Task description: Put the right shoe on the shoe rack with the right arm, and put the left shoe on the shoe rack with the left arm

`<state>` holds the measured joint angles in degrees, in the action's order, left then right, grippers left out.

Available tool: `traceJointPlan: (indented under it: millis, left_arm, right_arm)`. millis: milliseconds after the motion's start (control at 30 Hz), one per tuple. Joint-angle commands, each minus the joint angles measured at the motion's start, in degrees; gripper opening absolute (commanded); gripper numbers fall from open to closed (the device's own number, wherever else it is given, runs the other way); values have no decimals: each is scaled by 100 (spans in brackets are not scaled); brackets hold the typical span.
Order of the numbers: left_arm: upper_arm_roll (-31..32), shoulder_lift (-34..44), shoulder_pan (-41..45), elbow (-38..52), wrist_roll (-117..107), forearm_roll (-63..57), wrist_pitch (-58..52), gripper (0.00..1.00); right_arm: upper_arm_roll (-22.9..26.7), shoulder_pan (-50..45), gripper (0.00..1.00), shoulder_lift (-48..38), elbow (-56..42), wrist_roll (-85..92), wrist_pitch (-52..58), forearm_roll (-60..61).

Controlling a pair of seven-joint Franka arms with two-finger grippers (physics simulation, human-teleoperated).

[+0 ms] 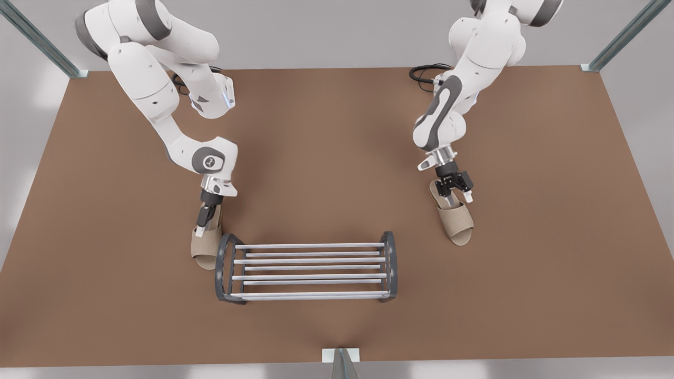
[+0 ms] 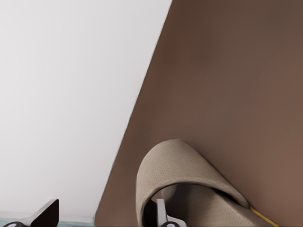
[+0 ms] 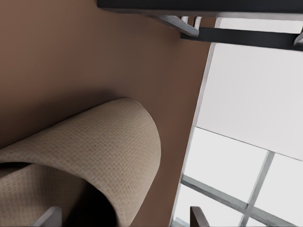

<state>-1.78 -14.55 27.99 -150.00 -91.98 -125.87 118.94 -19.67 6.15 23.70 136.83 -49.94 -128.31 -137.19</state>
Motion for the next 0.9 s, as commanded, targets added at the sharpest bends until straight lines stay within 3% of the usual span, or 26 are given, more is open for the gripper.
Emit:
traceJointPlan:
  millis: [0, 200, 367, 467, 600, 733, 800, 867]
  left_arm:
    - [-68, -47, 5, 85, 22, -60, 779, 100]
    - [-323, -197, -4, 296, 57, -341, 868, 100]
    - [-385, -259, -4, 410, 57, -359, 876, 100]
    - [-490, -338, -4, 525, 57, -473, 876, 100]
    - [-640, -426, -4, 586, 49, -623, 876, 100]
    - [-692, -505, -4, 630, 22, -737, 876, 100]
    - [-692, -513, -4, 630, -4, -737, 876, 86]
    - [-692, -522, -4, 630, -4, -737, 876, 80]
  right_arm:
    - [50, 1, 100, 38, -34, -613, 16, -229]
    - [147, -17, 89, 170, -113, -727, 25, -519]
    - [156, -17, 60, 162, -122, -701, 34, -686]
    - [156, -17, 51, 144, -113, -683, 42, -765]
    - [156, -17, 45, 109, -113, -683, 42, -774]
    - [173, -17, 46, 135, -113, -701, 42, -844]
    - [244, -17, 46, 135, -122, -701, 42, -968]
    - [244, -17, 49, 153, -131, -718, 42, -968]
